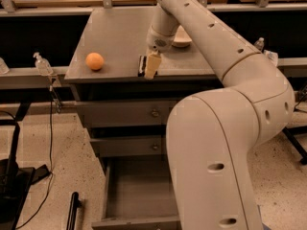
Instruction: Place rxbar chocolate into bottom drawer
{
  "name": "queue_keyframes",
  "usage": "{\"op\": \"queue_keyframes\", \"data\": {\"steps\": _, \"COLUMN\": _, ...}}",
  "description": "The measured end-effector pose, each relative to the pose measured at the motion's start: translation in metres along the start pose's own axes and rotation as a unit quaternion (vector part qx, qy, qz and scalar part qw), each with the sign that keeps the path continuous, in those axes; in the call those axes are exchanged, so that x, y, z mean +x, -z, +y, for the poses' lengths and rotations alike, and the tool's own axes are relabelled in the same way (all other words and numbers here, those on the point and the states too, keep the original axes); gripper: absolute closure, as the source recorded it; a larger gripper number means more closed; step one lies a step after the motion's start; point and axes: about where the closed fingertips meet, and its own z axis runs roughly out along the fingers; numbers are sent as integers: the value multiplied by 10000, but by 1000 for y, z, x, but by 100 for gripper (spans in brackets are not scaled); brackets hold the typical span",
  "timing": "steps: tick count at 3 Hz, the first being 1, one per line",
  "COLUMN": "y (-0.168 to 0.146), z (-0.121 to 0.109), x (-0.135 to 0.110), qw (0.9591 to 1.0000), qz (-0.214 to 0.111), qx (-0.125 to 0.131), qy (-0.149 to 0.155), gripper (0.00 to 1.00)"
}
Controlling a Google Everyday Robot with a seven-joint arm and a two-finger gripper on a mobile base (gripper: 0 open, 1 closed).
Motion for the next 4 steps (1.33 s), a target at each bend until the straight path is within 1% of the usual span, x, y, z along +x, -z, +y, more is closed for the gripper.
{"op": "queue_keyframes", "data": {"steps": 4, "y": 3, "z": 0, "x": -1, "qw": 10000, "qz": 0, "qx": 1, "qy": 1, "gripper": 100}}
